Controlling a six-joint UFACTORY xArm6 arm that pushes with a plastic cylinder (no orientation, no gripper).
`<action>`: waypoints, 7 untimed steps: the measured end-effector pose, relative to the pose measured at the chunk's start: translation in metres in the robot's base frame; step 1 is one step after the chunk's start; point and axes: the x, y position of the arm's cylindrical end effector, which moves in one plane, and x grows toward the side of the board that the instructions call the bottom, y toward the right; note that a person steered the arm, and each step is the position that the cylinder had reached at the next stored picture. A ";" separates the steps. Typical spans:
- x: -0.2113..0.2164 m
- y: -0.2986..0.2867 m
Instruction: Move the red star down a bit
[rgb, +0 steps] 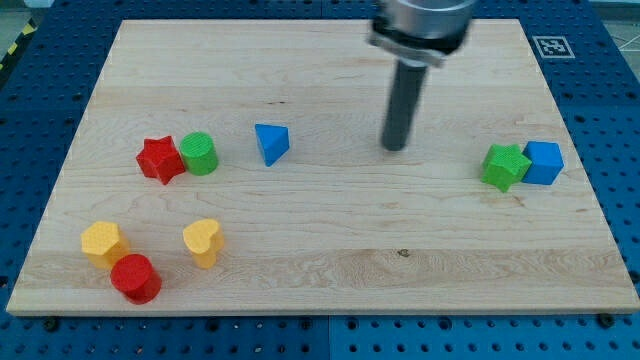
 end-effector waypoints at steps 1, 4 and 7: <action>-0.029 -0.079; -0.011 -0.263; -0.029 -0.295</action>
